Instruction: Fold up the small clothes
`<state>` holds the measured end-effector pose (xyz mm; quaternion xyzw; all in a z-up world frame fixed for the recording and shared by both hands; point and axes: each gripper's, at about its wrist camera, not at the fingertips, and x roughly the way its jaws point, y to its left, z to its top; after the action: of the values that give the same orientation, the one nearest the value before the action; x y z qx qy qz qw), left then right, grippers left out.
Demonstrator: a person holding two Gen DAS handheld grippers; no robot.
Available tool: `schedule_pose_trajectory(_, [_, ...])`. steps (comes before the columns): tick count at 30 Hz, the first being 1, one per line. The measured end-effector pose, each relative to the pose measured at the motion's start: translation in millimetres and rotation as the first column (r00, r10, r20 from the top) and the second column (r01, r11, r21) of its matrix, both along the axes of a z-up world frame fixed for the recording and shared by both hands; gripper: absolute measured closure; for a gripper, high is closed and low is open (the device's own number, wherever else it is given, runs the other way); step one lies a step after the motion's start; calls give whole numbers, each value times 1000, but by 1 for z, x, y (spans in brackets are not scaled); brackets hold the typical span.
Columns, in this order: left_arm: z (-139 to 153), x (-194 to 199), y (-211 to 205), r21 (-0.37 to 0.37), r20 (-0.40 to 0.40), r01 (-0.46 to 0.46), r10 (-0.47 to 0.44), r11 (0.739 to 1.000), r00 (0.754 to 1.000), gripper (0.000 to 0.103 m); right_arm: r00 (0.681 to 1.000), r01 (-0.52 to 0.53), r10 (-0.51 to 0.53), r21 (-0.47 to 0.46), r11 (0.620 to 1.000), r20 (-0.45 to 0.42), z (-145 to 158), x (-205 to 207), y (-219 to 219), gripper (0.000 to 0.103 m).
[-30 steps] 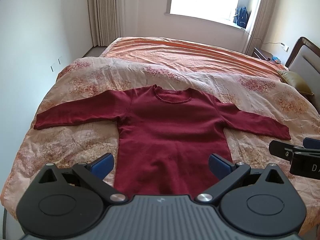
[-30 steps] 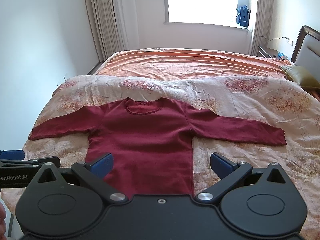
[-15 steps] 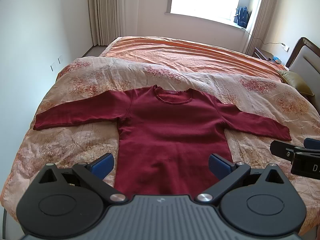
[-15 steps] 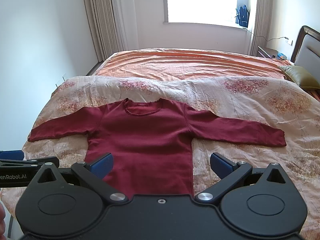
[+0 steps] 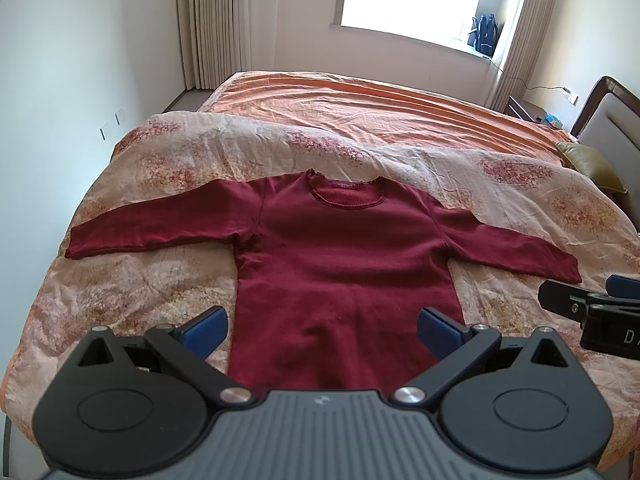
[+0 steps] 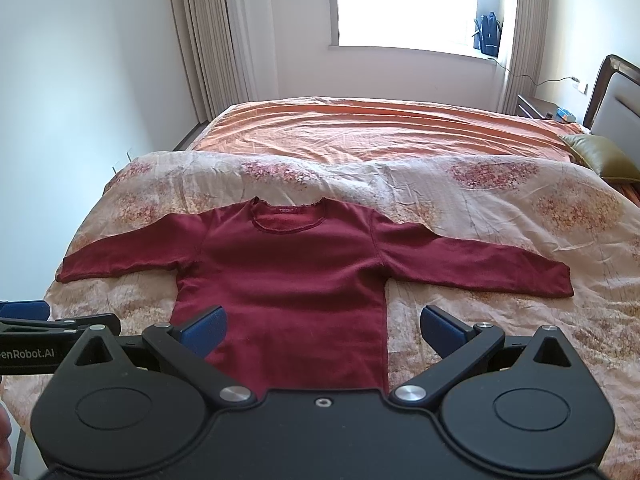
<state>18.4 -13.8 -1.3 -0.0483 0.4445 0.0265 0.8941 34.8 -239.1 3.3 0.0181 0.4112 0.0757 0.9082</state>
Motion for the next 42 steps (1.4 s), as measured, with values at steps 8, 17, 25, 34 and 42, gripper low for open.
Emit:
schedule_pose_trajectory(8, [-1, 3, -1, -5, -2, 2, -2, 1000, 1000, 0, 1000, 0, 0, -4, 1000, 1, -1, -1, 3, 0])
schedule_pose_trajectory(17, [-9, 7, 6, -19, -10, 12, -12, 1000, 1000, 0, 1000, 6, -6, -22, 1000, -1, -4, 0, 12, 0])
schedule_pose_trajectory(25, [-19, 12, 25, -58, 18, 63, -62, 996, 998, 0, 999, 30, -28, -55, 998, 25, -8, 6, 31, 1])
schedule_pose_trajectory(34, [-75, 14, 69, -113, 20, 123, -121, 986, 992, 0, 983, -4, -10, 77, 997, 183, -34, -11, 16, 0])
schedule_pose_trajectory(42, [-182, 12, 114, -189, -210, 77, -117, 979, 971, 0, 996, -1, 8, 73, 997, -94, -124, -16, -11, 1])
